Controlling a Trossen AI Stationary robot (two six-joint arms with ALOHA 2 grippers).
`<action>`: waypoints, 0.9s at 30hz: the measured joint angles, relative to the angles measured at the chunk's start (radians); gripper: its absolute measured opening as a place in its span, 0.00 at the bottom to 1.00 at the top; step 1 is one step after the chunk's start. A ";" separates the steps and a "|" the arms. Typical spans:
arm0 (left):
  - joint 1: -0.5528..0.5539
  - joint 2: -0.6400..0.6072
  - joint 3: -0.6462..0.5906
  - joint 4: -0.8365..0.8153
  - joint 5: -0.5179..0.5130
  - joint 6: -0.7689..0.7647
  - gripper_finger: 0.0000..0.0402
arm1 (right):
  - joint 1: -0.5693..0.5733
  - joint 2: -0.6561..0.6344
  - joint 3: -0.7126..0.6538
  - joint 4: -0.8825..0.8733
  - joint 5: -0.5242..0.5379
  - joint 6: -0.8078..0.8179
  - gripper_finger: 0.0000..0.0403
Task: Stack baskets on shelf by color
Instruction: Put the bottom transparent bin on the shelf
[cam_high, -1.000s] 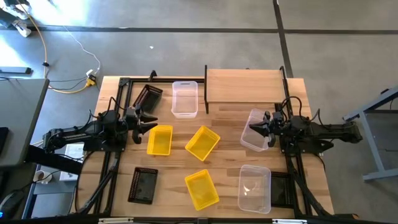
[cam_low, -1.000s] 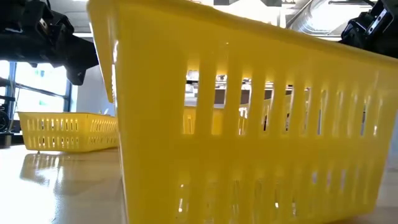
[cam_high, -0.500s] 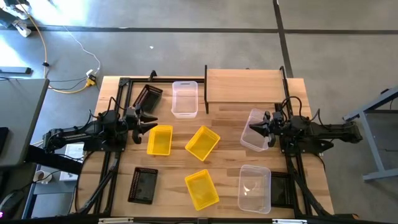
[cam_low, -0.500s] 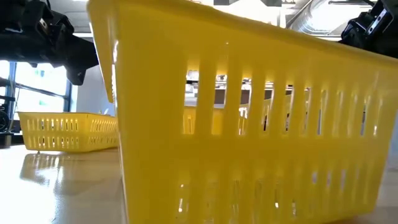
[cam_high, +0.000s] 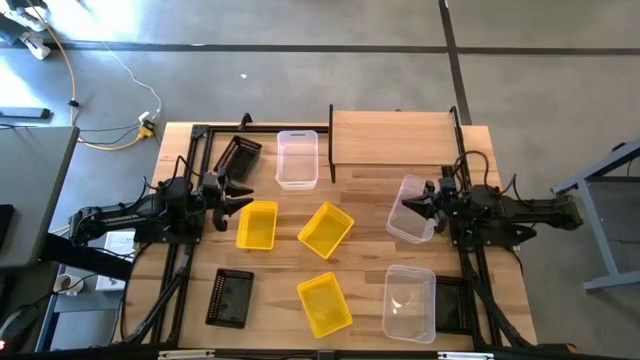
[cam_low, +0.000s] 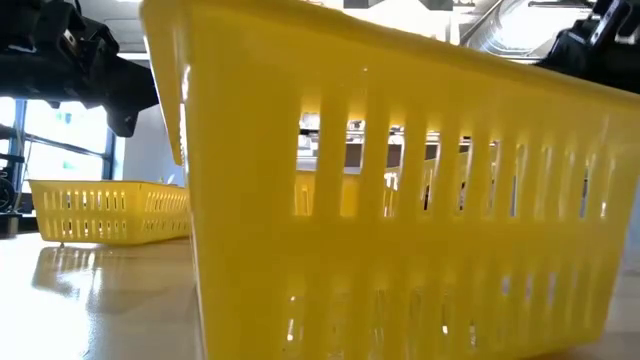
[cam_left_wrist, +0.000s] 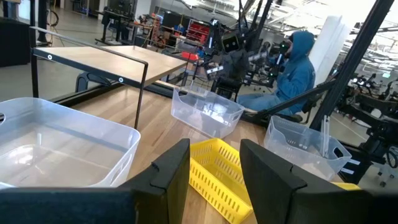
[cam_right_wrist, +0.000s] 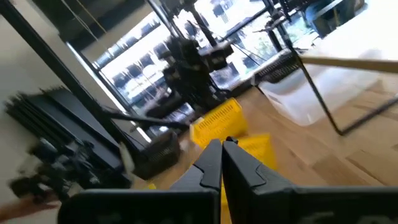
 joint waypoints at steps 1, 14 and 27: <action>0.000 0.000 0.000 0.000 0.000 0.000 0.33 | 0.000 -0.001 0.014 0.001 0.000 0.021 0.00; 0.000 0.000 0.000 0.000 0.000 0.071 0.33 | 0.001 0.155 0.359 -0.160 0.004 0.055 0.00; 0.000 0.000 0.000 0.001 -0.001 0.071 0.33 | 0.173 0.635 0.768 -0.678 -0.072 0.231 0.00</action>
